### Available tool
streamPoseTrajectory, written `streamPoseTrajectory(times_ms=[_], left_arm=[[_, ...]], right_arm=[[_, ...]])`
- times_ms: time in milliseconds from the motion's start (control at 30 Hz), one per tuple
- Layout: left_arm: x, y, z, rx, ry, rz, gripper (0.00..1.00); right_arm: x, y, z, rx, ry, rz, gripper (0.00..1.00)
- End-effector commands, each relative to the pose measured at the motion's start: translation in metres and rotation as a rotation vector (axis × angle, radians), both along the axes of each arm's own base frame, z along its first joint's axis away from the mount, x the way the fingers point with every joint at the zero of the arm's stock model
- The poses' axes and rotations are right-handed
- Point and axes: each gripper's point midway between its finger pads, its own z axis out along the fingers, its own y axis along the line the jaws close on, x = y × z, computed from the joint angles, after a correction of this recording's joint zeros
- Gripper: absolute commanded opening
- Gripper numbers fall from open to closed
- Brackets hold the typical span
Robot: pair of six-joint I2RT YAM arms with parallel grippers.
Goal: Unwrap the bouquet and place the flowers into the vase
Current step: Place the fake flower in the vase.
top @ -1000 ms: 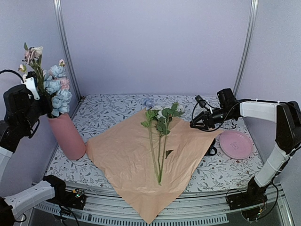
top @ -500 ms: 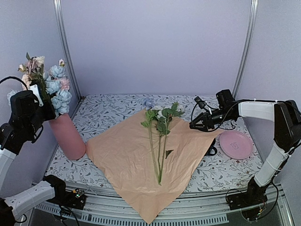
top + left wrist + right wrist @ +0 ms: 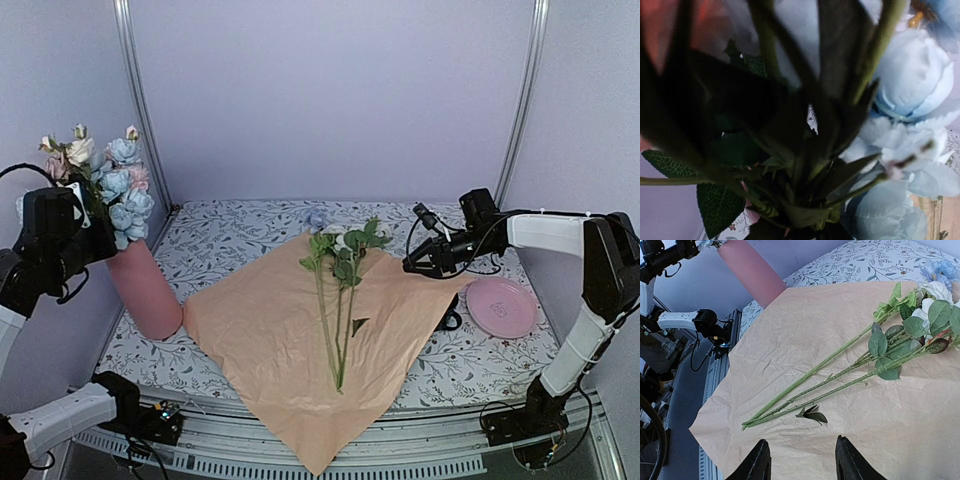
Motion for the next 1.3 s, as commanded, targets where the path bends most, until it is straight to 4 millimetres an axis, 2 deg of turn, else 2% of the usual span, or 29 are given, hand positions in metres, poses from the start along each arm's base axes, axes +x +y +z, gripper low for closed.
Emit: streamPoseTrajectory(times_ms=[0, 100, 300, 500, 700, 967, 1100, 1267], left_arm=[[-0.01, -0.011, -0.01, -0.086, 0.094, -0.041, 0.22], [-0.015, -0.019, -0.018, -0.104, 0.158, -0.088, 0.18], [-0.015, -0.056, -0.023, -0.184, 0.191, -0.283, 0.13], [-0.011, -0.066, -0.028, -0.202, 0.178, -0.331, 0.21], [-0.003, -0.093, -0.034, -0.214, 0.158, -0.475, 0.21], [0.006, -0.148, -0.037, -0.169, 0.105, -0.727, 0.21], [0.007, -0.187, -0.041, -0.129, 0.079, -0.854, 0.22], [0.016, -0.224, -0.049, -0.068, 0.066, -0.947, 0.25]], right_arm=[[0.001, 0.002, 0.009, 0.02, -0.022, 0.017, 0.46], [0.0, 0.002, 0.01, 0.024, -0.019, 0.02, 0.46], [0.001, 0.003, 0.009, 0.025, -0.015, 0.024, 0.46], [0.002, 0.003, 0.005, 0.019, -0.006, 0.021, 0.46], [0.003, 0.003, 0.003, 0.017, 0.002, 0.02, 0.46], [0.003, 0.003, -0.001, 0.01, 0.009, 0.017, 0.46], [0.004, 0.003, -0.003, 0.005, 0.011, 0.015, 0.47], [0.006, 0.003, -0.007, 0.0, 0.022, 0.012, 0.47]])
